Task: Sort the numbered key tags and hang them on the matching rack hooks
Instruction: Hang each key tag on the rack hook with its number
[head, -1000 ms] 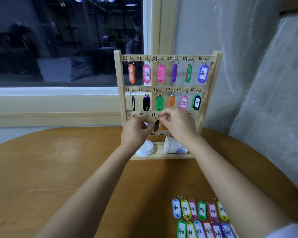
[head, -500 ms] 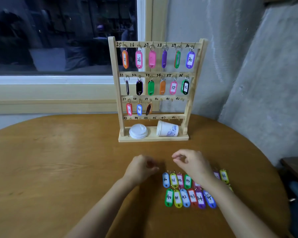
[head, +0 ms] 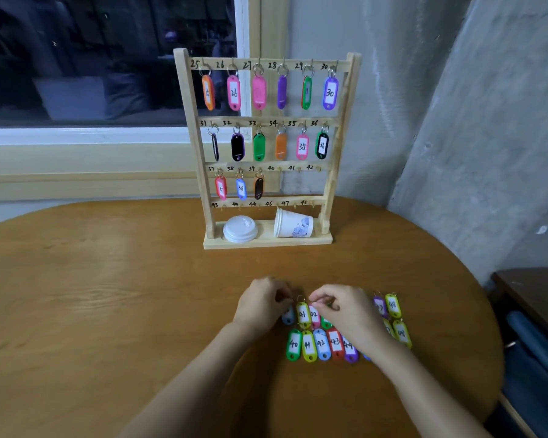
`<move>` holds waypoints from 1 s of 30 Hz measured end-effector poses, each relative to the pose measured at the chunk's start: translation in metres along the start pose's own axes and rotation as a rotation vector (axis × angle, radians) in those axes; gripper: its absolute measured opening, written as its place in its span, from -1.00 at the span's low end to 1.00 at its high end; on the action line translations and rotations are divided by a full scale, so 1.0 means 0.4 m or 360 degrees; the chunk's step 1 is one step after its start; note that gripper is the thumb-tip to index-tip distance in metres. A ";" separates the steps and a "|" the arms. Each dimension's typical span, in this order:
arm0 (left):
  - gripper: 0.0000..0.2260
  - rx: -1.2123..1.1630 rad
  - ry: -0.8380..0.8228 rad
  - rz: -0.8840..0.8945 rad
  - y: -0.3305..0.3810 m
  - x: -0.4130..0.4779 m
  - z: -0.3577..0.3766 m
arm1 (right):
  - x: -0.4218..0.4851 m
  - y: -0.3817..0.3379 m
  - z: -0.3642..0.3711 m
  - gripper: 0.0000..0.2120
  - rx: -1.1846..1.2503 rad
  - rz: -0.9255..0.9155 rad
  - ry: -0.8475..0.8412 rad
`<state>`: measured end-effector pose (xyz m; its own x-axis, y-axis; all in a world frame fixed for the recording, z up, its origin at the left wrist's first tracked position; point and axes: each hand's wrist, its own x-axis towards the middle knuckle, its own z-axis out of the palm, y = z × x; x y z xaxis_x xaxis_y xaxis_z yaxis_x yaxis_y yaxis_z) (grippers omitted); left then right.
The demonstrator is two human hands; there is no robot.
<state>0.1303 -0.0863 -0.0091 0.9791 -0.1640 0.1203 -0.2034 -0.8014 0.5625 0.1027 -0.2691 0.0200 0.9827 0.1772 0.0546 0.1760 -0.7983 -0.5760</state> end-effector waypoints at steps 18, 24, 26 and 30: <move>-0.92 -0.0192 0.0108 -0.0072 -0.044 -0.015 -0.020 | -0.009 -0.036 0.042 -0.85 -0.0263 -0.0104 -0.0270; -0.93 -0.0220 0.0121 -0.0119 -0.056 -0.019 -0.028 | -0.006 -0.038 0.052 -0.96 -0.0243 -0.0065 -0.0189; -0.92 -0.0241 0.0110 -0.0145 -0.060 -0.016 -0.036 | -0.002 -0.040 0.056 -0.94 -0.0195 -0.0036 -0.0175; -0.91 -0.0351 0.0123 -0.0206 -0.055 -0.003 -0.070 | 0.019 -0.051 0.041 -0.95 0.0023 0.0028 -0.0105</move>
<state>0.1335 -0.0526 0.0012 0.9955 -0.0170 0.0934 -0.0809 -0.6665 0.7411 0.1056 -0.2419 0.0187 0.9795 0.2013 -0.0095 0.1573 -0.7932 -0.5883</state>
